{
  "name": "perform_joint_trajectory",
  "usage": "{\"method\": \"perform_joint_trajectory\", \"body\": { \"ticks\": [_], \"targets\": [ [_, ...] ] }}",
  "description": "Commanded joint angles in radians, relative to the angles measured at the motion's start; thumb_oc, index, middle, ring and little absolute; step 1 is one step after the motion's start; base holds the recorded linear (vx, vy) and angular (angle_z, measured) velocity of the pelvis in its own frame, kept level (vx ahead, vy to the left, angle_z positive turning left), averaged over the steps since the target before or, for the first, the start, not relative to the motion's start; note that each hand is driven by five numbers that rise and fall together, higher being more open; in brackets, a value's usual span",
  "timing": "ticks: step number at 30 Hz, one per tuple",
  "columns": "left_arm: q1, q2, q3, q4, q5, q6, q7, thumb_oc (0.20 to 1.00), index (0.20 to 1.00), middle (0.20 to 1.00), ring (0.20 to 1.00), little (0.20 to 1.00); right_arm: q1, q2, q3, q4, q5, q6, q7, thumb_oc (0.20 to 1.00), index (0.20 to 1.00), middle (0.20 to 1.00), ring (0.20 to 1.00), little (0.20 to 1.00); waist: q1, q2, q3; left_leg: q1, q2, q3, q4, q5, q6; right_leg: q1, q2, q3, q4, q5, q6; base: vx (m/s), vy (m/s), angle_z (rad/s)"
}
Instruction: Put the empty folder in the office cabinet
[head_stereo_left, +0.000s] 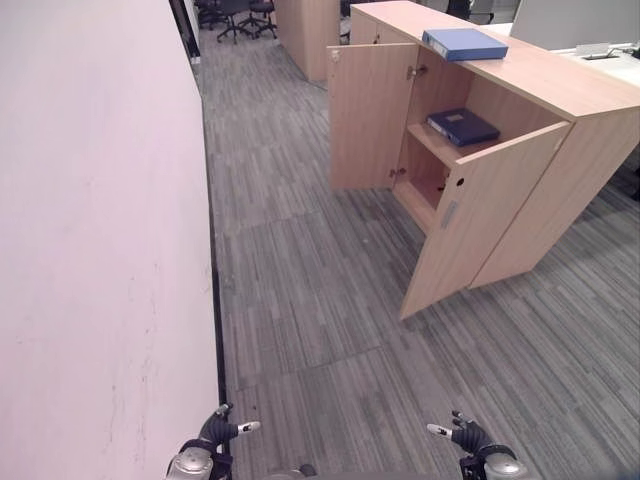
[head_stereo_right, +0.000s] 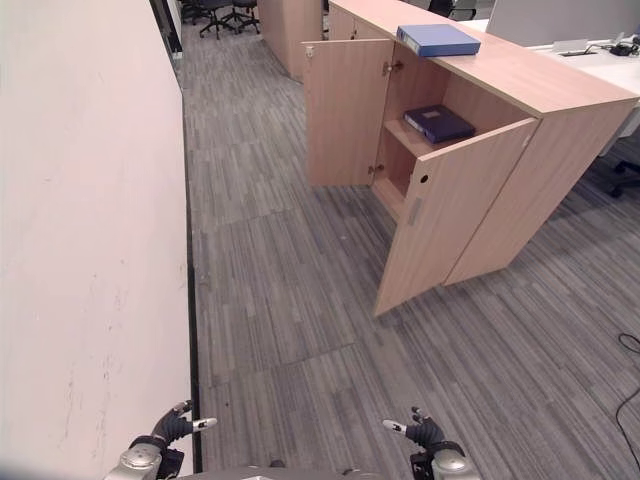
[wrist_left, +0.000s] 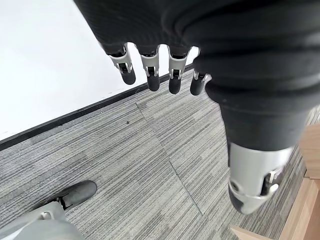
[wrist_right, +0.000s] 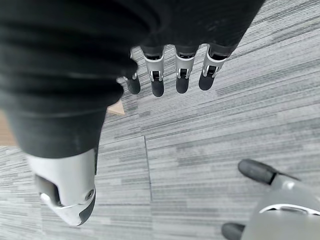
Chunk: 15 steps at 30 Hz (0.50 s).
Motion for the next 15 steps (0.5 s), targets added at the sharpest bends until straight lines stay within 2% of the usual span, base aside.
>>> {"method": "perform_joint_trajectory", "body": {
  "ticks": [1, 15],
  "targets": [
    [-0.051, 0.007, -0.031, 0.018, -0.017, -0.028, -0.002, 1.0, 1.0, 1.0, 1.0, 1.0, -0.04, -0.016, 0.025, 0.019, 0.033, -0.019, 0.006, 1.0, 1.0, 1.0, 1.0, 1.0, 0.009, -0.012, -0.003, -0.023, 0.111, -0.016, 0.007, -0.019, -0.099, -0.038, -0.12, 0.004, 0.009, -0.002, 0.136, 0.0, 0.0, 0.0],
    [-0.051, 0.005, -0.021, 0.041, -0.04, -0.026, -0.008, 1.0, 1.0, 1.0, 1.0, 1.0, -0.039, -0.025, 0.019, 0.052, 0.035, -0.012, 0.008, 1.0, 1.0, 1.0, 1.0, 1.0, 0.009, -0.006, 0.001, -0.03, 0.125, -0.025, 0.011, -0.01, -0.107, -0.038, -0.106, -0.003, 0.016, -0.015, 0.126, 0.0, -0.008, 0.0]
  ]
}}
